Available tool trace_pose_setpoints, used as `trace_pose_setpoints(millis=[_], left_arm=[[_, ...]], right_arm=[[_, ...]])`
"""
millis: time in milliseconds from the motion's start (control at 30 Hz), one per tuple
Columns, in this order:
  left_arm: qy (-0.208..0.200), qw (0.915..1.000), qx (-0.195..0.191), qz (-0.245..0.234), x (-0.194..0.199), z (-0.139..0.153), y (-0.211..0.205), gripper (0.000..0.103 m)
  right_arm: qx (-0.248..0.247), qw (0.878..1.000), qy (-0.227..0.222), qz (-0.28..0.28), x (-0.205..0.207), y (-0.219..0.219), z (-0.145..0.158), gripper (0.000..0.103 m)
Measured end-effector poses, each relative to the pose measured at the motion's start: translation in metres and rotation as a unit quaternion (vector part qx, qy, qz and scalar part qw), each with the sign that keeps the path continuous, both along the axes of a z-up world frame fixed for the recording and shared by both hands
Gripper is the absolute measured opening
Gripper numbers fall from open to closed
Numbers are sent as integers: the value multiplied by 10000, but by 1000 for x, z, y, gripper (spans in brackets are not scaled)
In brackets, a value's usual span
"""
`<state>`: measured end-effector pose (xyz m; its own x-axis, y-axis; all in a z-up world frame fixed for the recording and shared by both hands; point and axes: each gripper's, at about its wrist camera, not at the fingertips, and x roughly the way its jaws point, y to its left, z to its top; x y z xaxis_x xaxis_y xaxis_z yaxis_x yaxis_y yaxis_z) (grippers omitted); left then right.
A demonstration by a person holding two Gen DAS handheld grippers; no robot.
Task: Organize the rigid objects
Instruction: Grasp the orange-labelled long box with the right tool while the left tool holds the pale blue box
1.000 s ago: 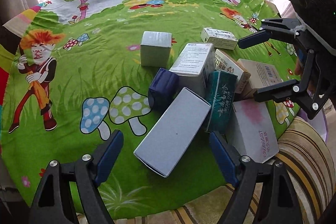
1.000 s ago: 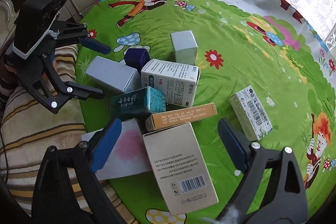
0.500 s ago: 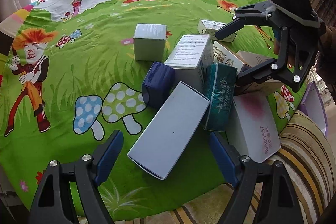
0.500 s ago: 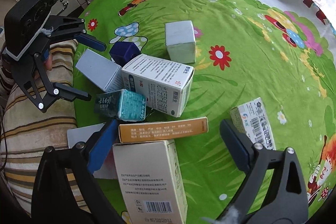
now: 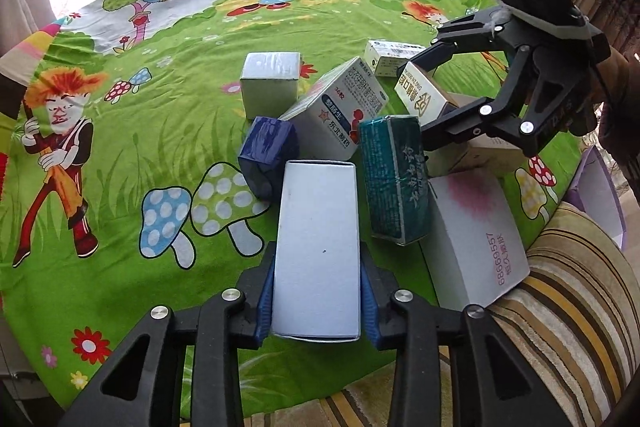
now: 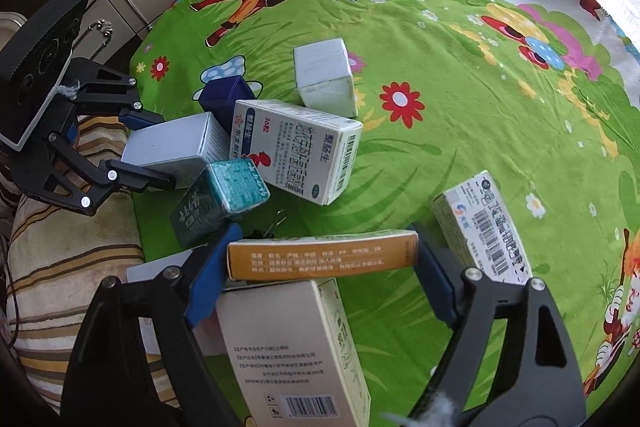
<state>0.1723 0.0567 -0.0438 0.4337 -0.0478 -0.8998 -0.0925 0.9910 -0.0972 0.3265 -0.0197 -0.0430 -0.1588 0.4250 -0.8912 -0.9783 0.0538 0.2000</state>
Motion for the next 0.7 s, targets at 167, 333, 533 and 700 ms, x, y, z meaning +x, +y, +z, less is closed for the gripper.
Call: trace_pose_setpoints(millis=[167,333,533,700], left_arm=[[-140,9999,39,17,-9,10,-3,37],[-283,9995,-1,156,-21,17,-3,37],[-607,9964,-171,560,-43,32,3,37],[-915,9932,-313,643,-63,48,-8,37]], right_arm=[[200,9995,-170,-197,-4,-8,20,86],[476,9973,-284,-473,-11,-24,44,86],[859,9910,-471,-916,-35,-55,74,86],[938,9817,-799,-1452,-71,-87,90,86]])
